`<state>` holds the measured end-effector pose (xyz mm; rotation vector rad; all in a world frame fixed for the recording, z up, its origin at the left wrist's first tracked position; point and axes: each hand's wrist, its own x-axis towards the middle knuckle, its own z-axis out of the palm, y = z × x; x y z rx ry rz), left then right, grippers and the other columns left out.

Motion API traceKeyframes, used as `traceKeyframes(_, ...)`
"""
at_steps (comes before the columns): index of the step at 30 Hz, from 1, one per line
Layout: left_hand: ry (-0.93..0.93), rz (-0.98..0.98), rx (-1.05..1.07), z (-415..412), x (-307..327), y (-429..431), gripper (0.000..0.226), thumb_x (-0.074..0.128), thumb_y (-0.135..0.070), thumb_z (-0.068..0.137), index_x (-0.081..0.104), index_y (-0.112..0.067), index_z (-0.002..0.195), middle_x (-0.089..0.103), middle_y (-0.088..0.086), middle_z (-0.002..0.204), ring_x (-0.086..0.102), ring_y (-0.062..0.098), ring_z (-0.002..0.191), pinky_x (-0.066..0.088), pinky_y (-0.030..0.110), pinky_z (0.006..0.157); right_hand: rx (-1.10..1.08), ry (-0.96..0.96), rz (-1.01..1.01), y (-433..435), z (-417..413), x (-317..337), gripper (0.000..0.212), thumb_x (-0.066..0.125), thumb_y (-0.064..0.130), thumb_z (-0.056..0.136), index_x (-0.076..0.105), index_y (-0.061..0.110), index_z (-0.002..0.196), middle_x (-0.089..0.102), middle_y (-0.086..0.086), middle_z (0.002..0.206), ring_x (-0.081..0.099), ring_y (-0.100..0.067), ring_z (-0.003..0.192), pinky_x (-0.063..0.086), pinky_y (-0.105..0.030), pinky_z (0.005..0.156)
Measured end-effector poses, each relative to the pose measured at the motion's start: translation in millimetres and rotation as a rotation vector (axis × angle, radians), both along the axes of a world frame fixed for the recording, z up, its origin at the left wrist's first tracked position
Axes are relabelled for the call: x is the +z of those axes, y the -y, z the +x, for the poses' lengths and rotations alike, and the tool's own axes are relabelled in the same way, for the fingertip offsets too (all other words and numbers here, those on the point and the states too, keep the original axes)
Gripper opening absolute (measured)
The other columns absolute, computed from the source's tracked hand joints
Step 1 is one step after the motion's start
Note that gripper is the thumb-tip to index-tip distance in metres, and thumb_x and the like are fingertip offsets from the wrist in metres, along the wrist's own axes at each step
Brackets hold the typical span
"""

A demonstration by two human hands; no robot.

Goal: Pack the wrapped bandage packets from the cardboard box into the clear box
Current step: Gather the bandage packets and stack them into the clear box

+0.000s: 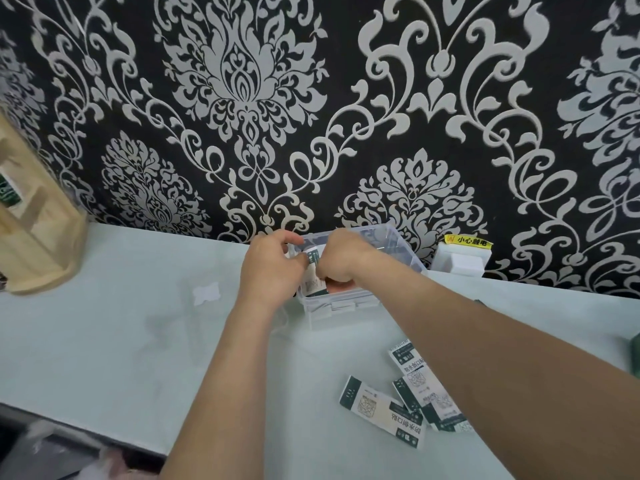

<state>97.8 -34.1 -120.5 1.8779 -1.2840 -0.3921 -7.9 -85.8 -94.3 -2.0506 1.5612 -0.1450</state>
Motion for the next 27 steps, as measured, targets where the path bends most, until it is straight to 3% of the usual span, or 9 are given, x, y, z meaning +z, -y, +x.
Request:
traceKeyframes(4, 0.035, -0.013, -0.009, 0.2, 0.0, -0.2, 0.018, 0.063, -0.022, 0.089, 0.067, -0.026, 0.105, 0.058, 0.005, 0.115, 0.05, 0.012, 0.091, 0.035, 0.024, 0.077, 0.008, -0.077, -0.112, -0.4, 2.3, -2.3, 0.026, 0.064, 0.008, 0.083, 0.049, 0.013, 0.063, 0.056, 0.0, 0.056, 0.057, -0.015, 0.054, 0.036, -0.023, 0.043)
traceKeyframes(9, 0.14, -0.096, 0.004, -5.9, 11.1, -8.5, 0.022, 0.056, -0.02, 0.092, 0.07, -0.026, 0.108, 0.06, 0.001, 0.11, 0.05, 0.009, 0.084, 0.038, 0.024, 0.077, 0.029, -0.004, -0.18, -8.8, -7.9, 9.8, 0.021, 0.055, 0.006, 0.088, 0.052, 0.01, 0.067, 0.054, -0.003, 0.063, 0.057, -0.022, 0.066, 0.044, -0.028, 0.056)
traceKeyframes(12, 0.13, -0.176, -0.113, -19.5, 29.9, -24.4, 0.023, 0.057, -0.014, 0.089, 0.073, -0.027, 0.098, 0.064, -0.012, 0.079, 0.053, 0.003, 0.064, 0.044, 0.02, 0.066, 0.041, 0.16, -0.182, -17.1, -36.7, 27.9, 0.022, 0.053, 0.009, 0.091, 0.062, 0.012, 0.071, 0.06, -0.005, 0.065, 0.056, -0.022, 0.06, 0.052, -0.033, 0.063)
traceKeyframes(14, 0.142, -0.158, -0.262, -38.5, 40.5, -39.1, 0.025, 0.057, -0.011, 0.088, 0.074, -0.028, 0.094, 0.057, -0.017, 0.054, 0.048, 0.004, 0.047, 0.036, 0.015, 0.052, 0.048, 0.276, -0.144, -29.9, -66.0, 39.4, 0.022, 0.057, 0.011, 0.092, 0.071, 0.012, 0.074, 0.064, -0.003, 0.061, 0.057, -0.018, 0.054, 0.051, -0.031, 0.058)
traceKeyframes(16, 0.196, -0.118, -0.42, -63.1, 46.4, -51.7, 0.026, 0.056, -0.011, 0.086, 0.075, -0.028, 0.092, 0.052, -0.017, 0.047, 0.045, 0.004, 0.043, 0.03, 0.011, 0.047, 0.055, 0.319, -0.123, -44.2, -96.4, 44.3, 0.019, 0.062, 0.01, 0.089, 0.075, 0.011, 0.075, 0.063, -0.003, 0.058, 0.055, -0.014, 0.054, 0.049, -0.031, 0.057)
traceKeyframes(18, 0.307, -0.03, -0.528, -87.3, 44.6, -58.2, 0.027, 0.055, -0.013, 0.086, 0.075, -0.03, 0.092, 0.057, -0.015, 0.06, 0.047, 0.002, 0.05, 0.036, 0.013, 0.053, 0.052, 0.296, -0.121, -56.9, -125.2, 40.2, 0.02, 0.061, 0.007, 0.087, 0.077, 0.013, 0.076, 0.064, -0.005, 0.06, 0.055, -0.014, 0.057, 0.05, -0.032, 0.059)
traceKeyframes(21, 0.503, 0.167, -0.641, -115.7, 29.0, -60.2, 0.021, 0.056, -0.027, 0.088, 0.071, -0.032, 0.103, 0.067, -0.007, 0.097, 0.059, 0.012, 0.084, 0.052, 0.03, 0.078, 0.032, 0.152, -0.113, -68.0, -163.9, 21.7, 0.016, 0.062, 0.012, 0.089, 0.075, 0.018, 0.097, 0.061, 0.009, 0.067, 0.053, 0.001, 0.055, 0.045, -0.016, 0.056)
traceKeyframes(24, 0.685, 0.378, -0.727, -134.7, 6.2, -60.9, 0.054, 0.061, -0.053, 0.085, 0.052, -0.025, 0.13, 0.051, 0.0, 0.128, 0.048, 0.023, 0.117, 0.048, 0.043, 0.092, 0.025, -0.056, -0.095, -75.4, -192.2, -2.2, 0.039, 0.069, 0.027, 0.086, 0.062, 0.025, 0.124, 0.06, 0.005, 0.103, 0.055, -0.008, 0.085, 0.044, -0.021, 0.076)
traceKeyframes(27, 0.731, 0.46, -0.758, -144.8, -10.2, -59.6, 0.077, 0.057, -0.062, 0.084, 0.028, -0.024, 0.145, 0.017, 0.001, 0.155, 0.021, 0.029, 0.139, 0.04, 0.048, 0.102, 0.016, -0.168, -0.041, -79.8, -206.5, -19.9, 0.061, 0.072, 0.035, 0.083, 0.046, 0.031, 0.138, 0.047, -0.003, 0.128, 0.047, -0.02, 0.116, 0.043, -0.031, 0.094)
